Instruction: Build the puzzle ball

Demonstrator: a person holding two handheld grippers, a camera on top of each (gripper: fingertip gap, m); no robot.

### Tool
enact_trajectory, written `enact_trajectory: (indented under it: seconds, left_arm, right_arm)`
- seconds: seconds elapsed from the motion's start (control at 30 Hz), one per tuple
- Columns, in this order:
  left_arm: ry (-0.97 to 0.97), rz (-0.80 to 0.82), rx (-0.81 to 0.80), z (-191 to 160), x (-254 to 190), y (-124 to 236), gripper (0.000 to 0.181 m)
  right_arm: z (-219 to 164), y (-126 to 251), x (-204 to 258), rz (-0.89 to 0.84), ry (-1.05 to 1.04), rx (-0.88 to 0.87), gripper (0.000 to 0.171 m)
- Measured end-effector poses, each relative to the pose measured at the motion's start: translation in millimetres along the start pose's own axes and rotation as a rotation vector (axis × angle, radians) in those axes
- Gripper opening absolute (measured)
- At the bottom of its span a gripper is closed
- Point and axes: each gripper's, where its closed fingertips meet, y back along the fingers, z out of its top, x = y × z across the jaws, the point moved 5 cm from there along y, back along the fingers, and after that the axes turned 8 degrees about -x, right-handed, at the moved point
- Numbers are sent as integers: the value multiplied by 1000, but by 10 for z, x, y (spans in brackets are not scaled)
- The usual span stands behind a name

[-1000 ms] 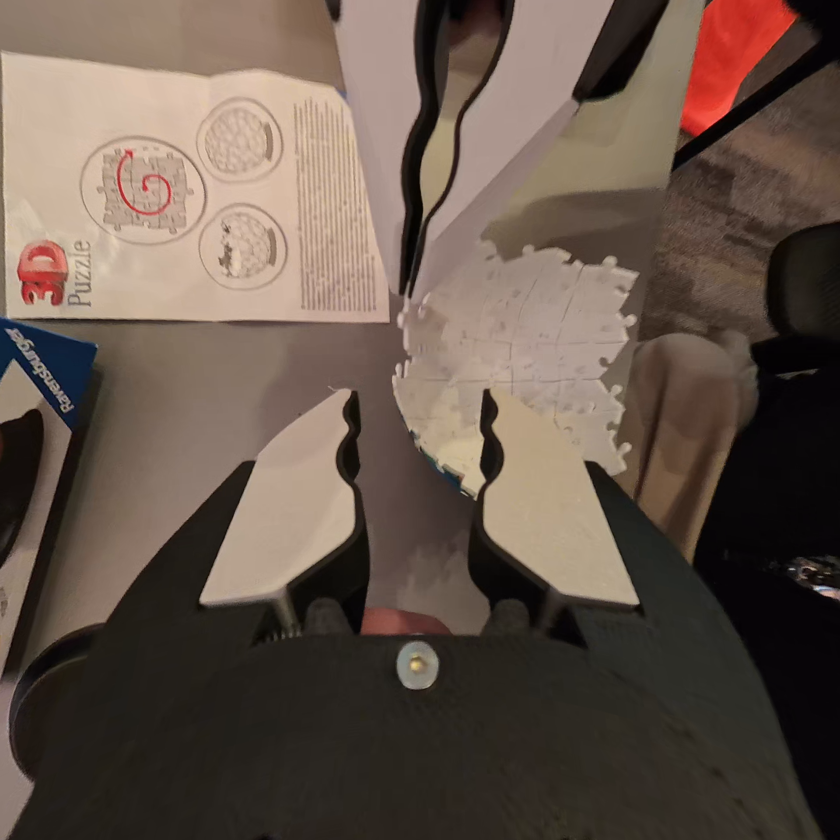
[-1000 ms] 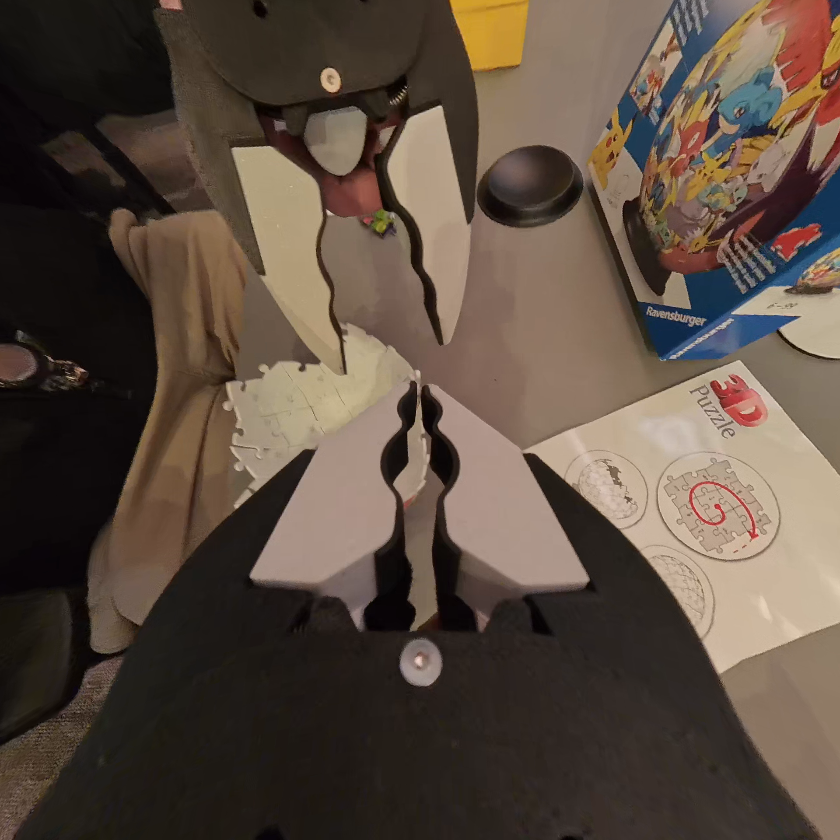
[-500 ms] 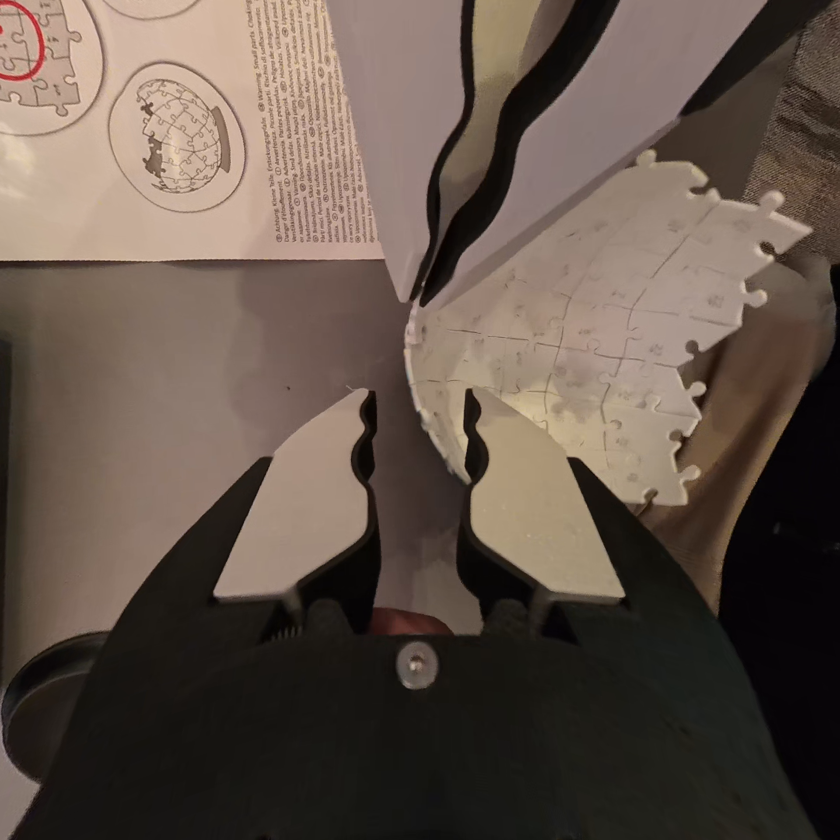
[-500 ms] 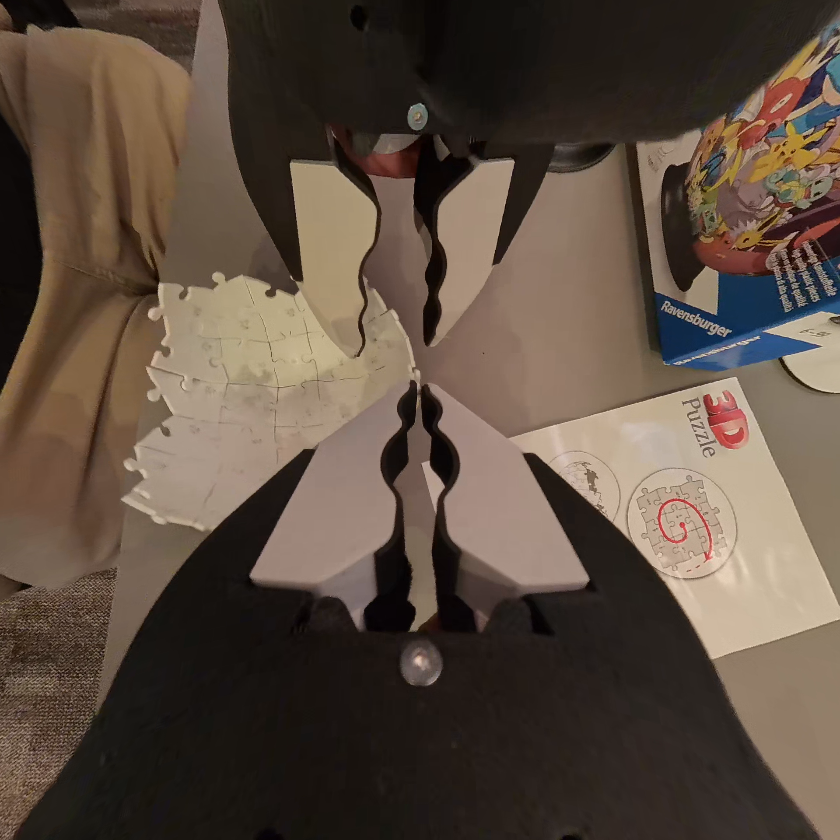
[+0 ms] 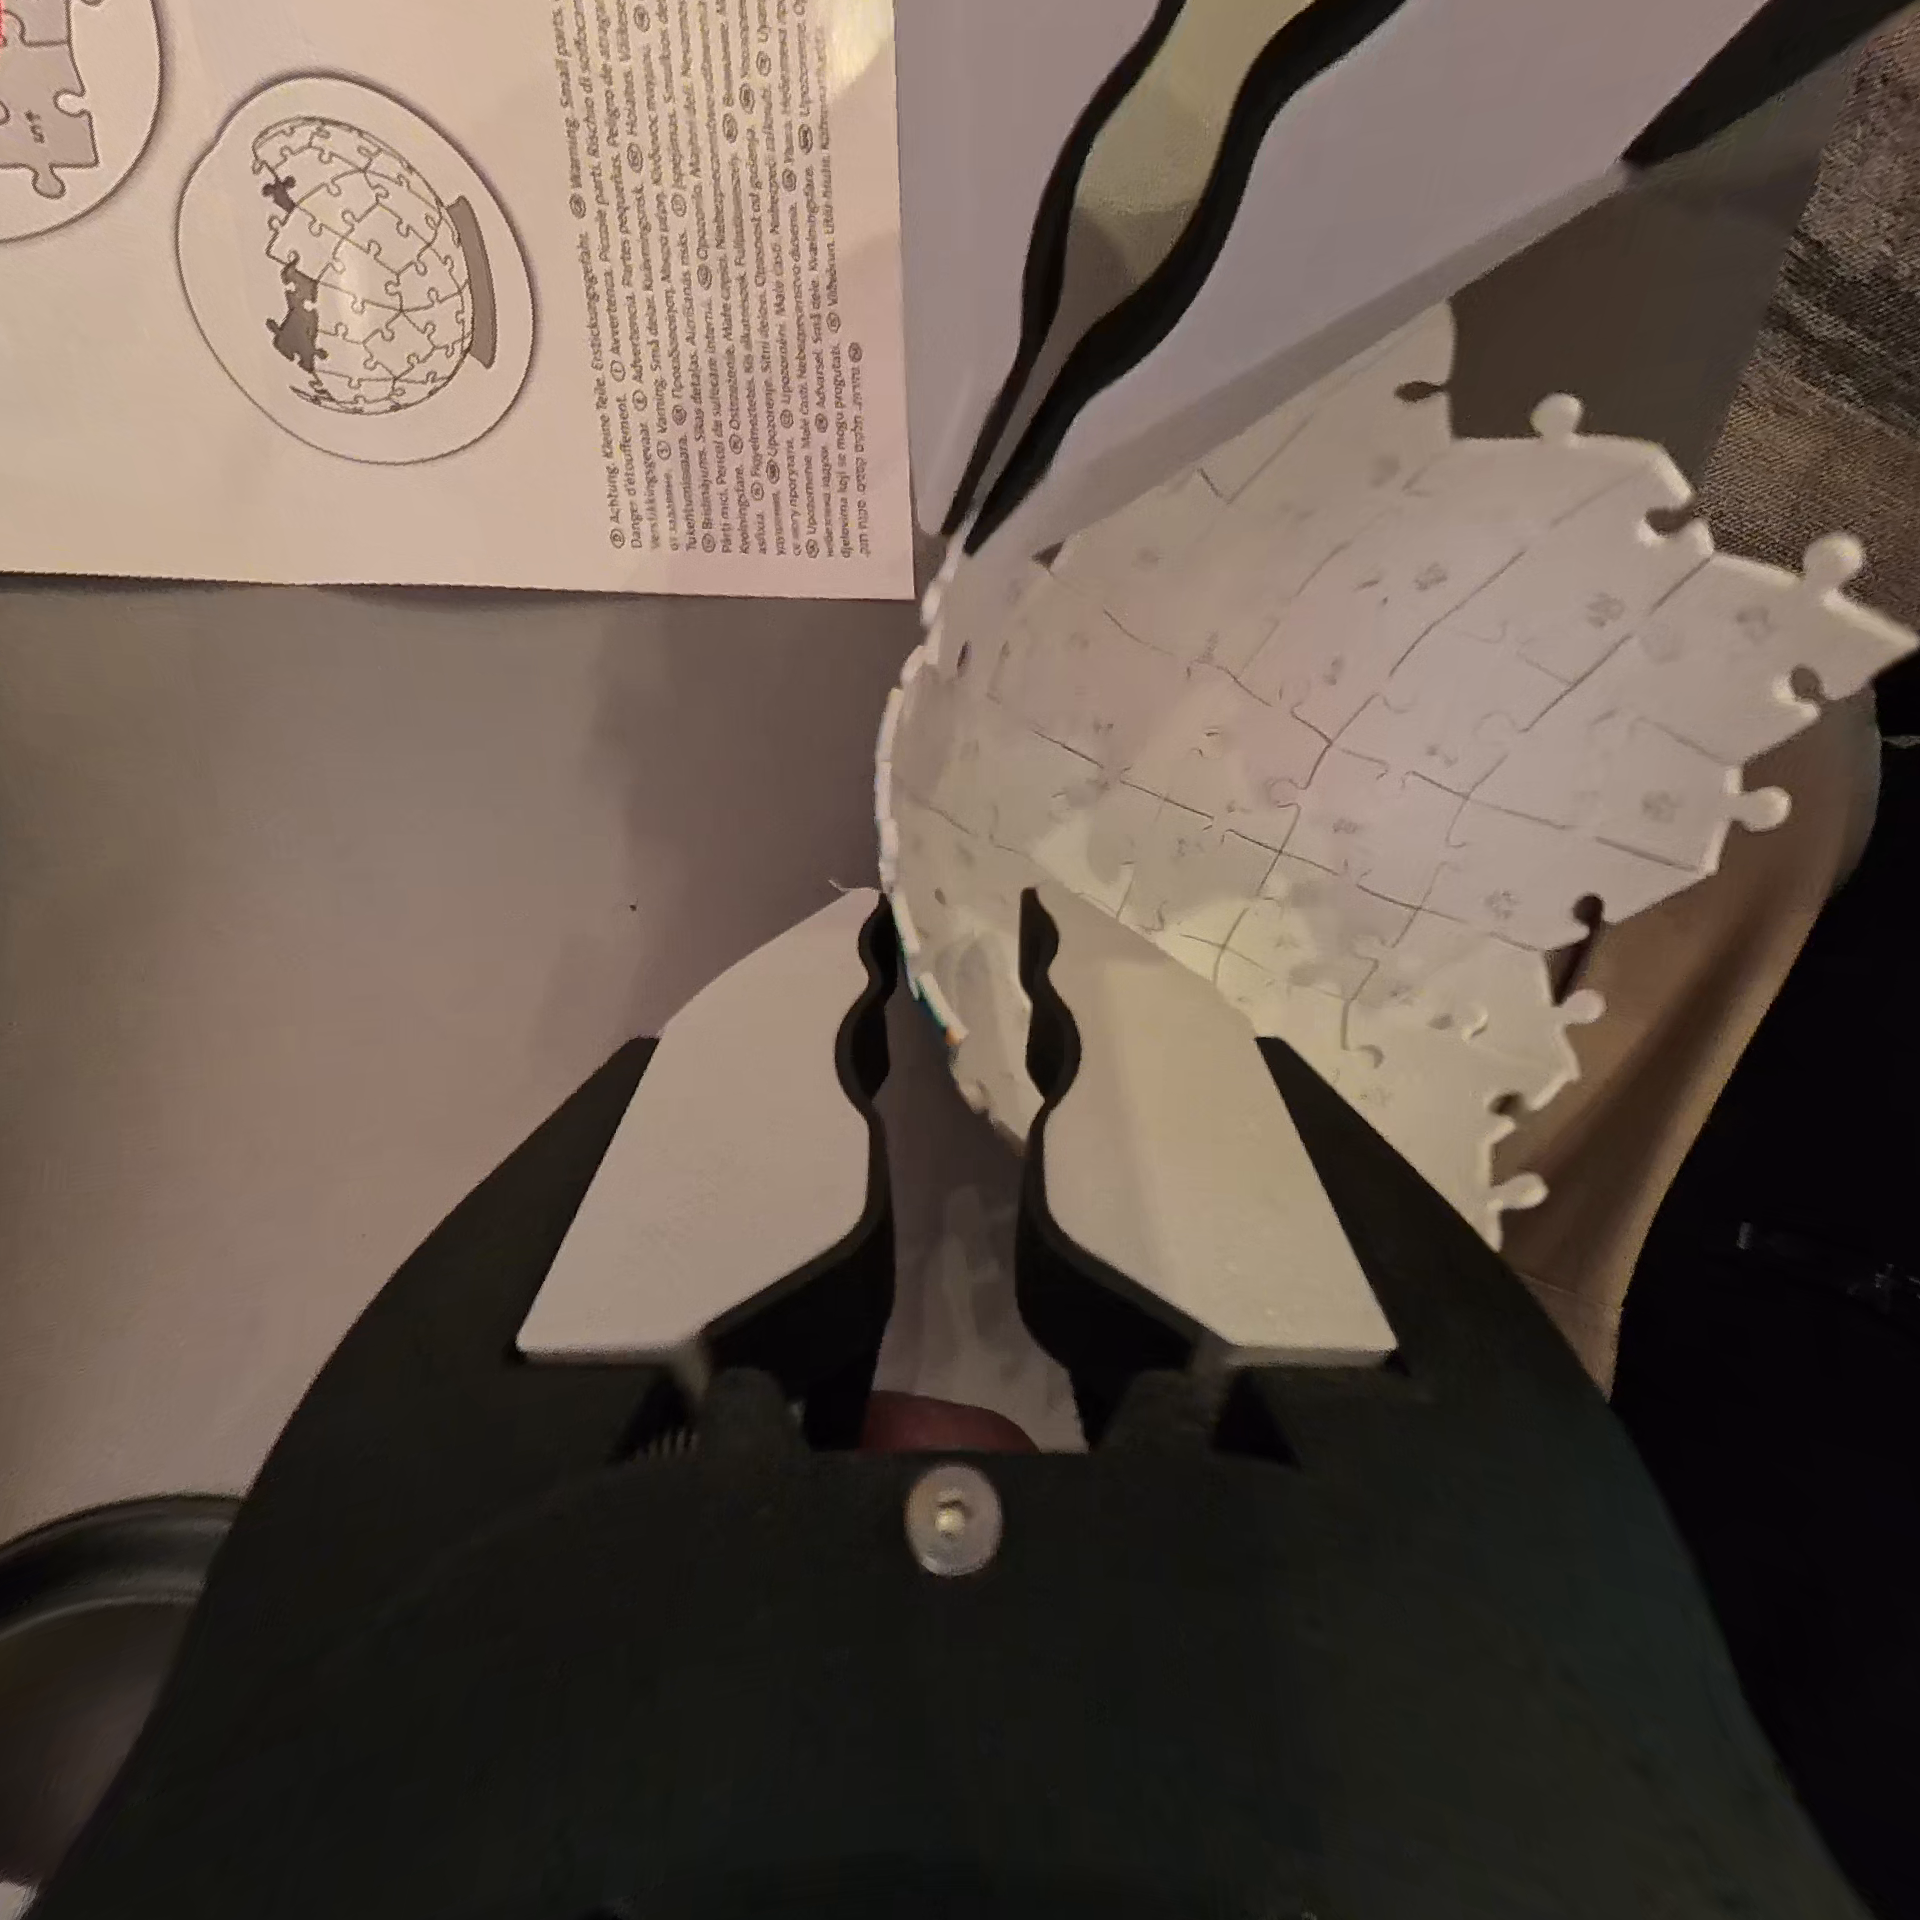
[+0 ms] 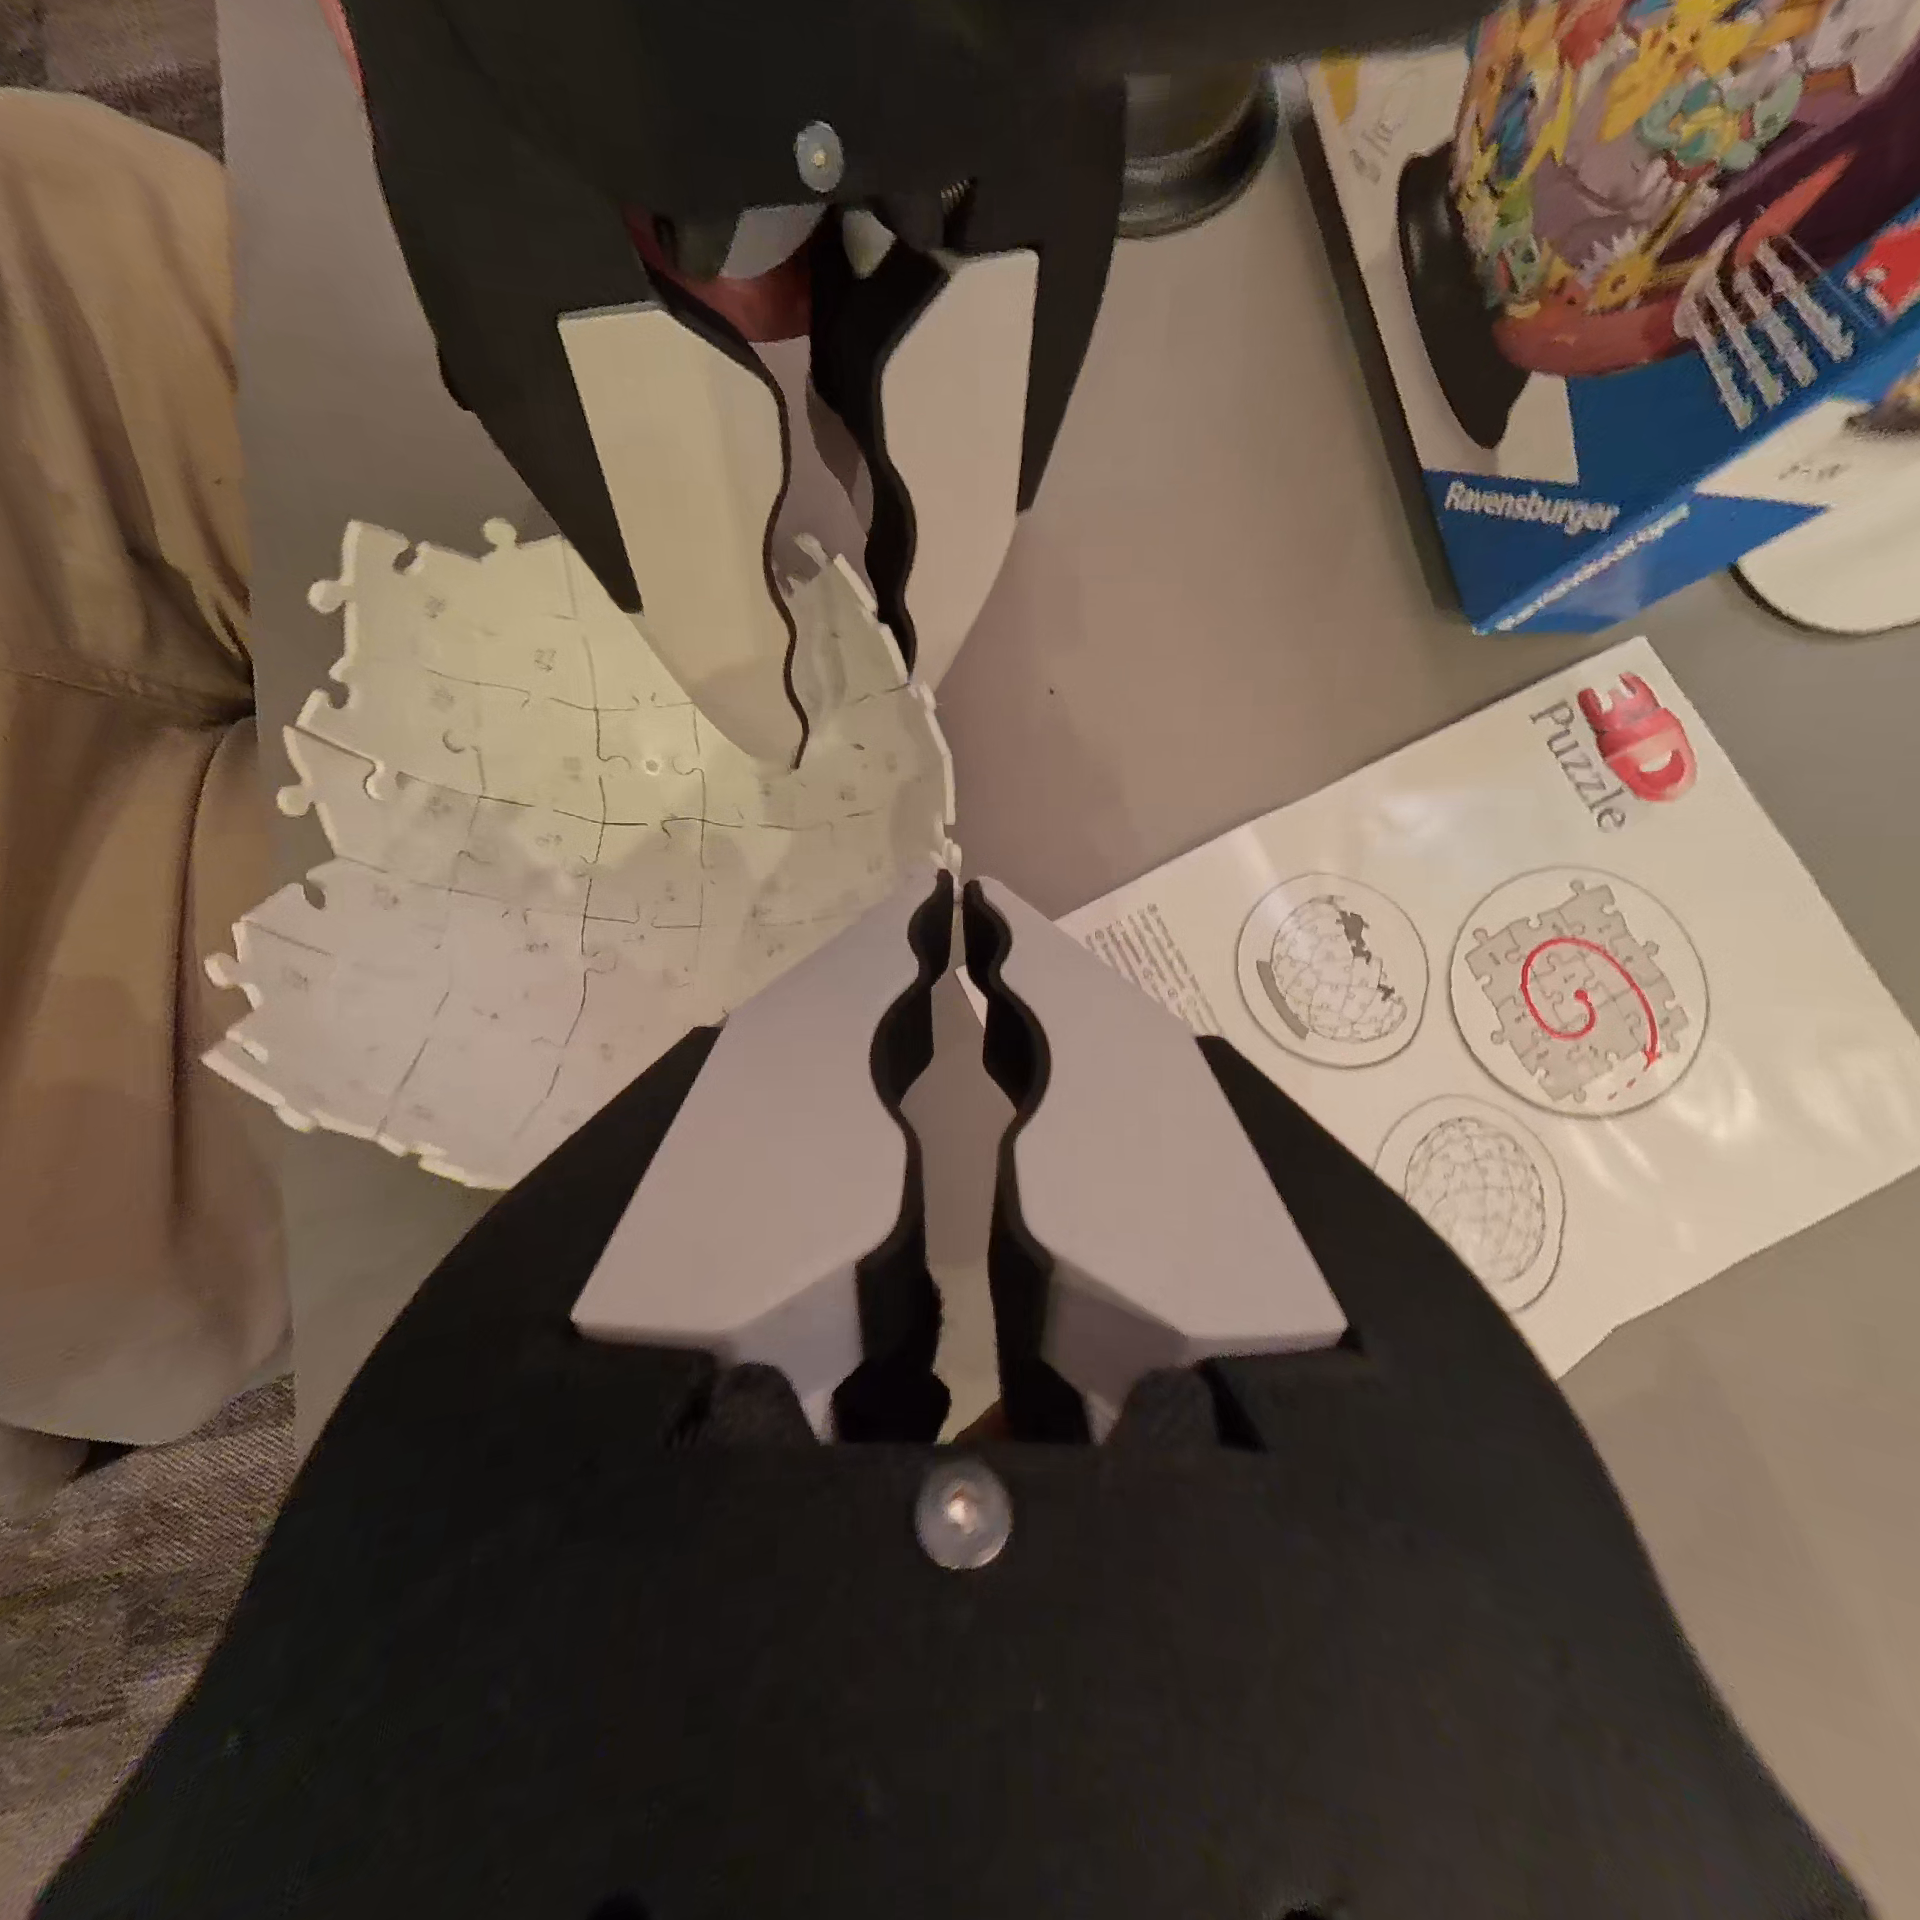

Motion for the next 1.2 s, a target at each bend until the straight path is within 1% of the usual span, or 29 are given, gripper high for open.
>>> enact_trajectory:
  seconds: [0.1, 0.23, 0.47, 1.03, 1.2]
  left_arm:
    - [4, -3, -3, 12, -4, 4, 19]
    - [-5, 13, 12, 20, 4, -12, 20]
    - [-1, 14, 31, 27, 17, -34, 23]
    - [7, -5, 45, 33, 23, -39, 22]
    - [4, -12, 46, 38, 1, -46, 21]
  right_arm:
    - [-46, 39, -1, -29, -49, -3, 0]
    - [-89, 46, 4, -53, -69, -15, 0]
    - [-99, 0, -15, -84, -66, -29, 0]
    - [-139, -6, -19, -130, -35, -50, 0]
    - [-136, 10, 2, -110, -51, -51, 8]
